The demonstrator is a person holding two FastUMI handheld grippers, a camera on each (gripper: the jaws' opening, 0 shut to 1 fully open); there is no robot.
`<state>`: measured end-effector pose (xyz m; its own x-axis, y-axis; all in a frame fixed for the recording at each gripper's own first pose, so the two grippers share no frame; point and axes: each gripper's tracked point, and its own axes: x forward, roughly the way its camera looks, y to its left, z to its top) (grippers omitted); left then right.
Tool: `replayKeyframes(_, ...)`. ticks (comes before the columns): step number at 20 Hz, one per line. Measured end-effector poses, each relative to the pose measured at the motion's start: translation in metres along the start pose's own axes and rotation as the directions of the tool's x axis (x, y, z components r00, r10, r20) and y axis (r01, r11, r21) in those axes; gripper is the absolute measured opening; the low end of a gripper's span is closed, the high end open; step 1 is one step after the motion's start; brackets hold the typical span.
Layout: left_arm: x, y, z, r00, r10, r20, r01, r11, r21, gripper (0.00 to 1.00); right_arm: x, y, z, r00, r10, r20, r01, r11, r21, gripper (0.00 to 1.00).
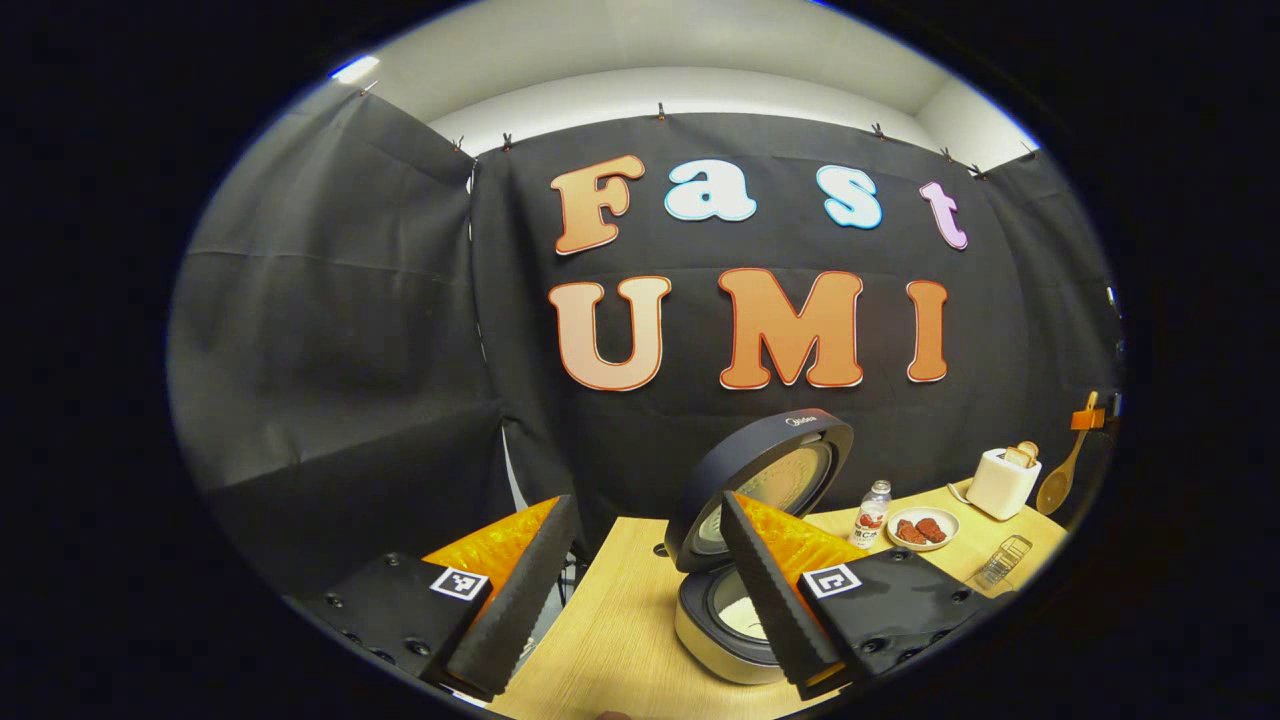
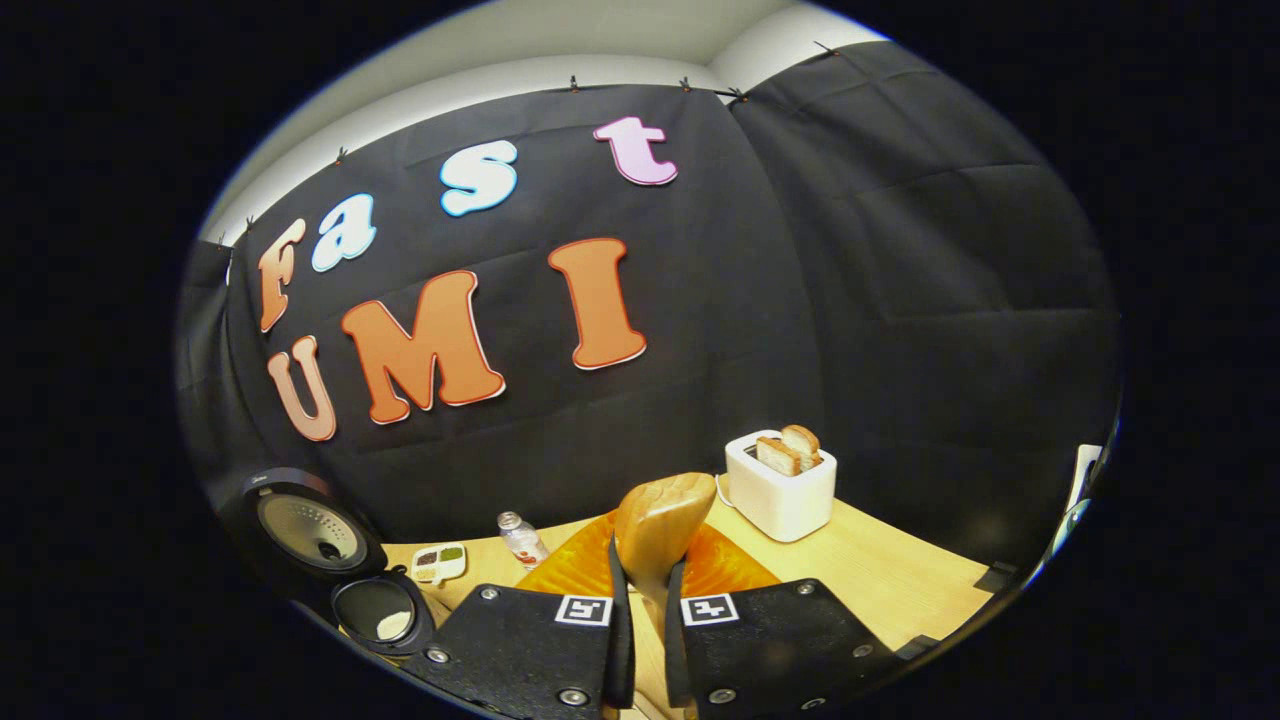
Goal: Close the left gripper, press the button to open the rice cooker; take a wooden spoon from the chopstick holder with the right hand, scoop a spoonful of rice and pour it into the rice cooker, then put the wooden spoon back into the chopstick holder.
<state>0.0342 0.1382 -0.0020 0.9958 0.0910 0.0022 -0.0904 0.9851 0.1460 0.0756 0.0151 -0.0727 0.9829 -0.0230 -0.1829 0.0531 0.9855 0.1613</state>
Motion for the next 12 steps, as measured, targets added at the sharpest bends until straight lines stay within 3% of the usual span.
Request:
replayKeyframes(9,-0.007,-0.015,0.002,0.997,0.073,-0.015,-0.073,0.997,0.036,1.00,0.034,-0.049,-0.062,0.997,-0.001,-0.080,0.007,0.997,0.076,0.11)
replayKeyframes(10,-0.007,-0.018,0.002,0.997,0.077,-0.017,-0.077,0.997,0.032,0.94,0.040,-0.053,-0.071,0.996,-0.003,-0.089,0.010,0.997,0.075,0.11)
replayKeyframes(12,-0.008,-0.026,0.001,0.996,0.084,-0.022,-0.083,0.996,0.021,0.94,0.050,-0.061,-0.090,0.993,0.002,-0.117,0.008,0.996,0.086,0.11)
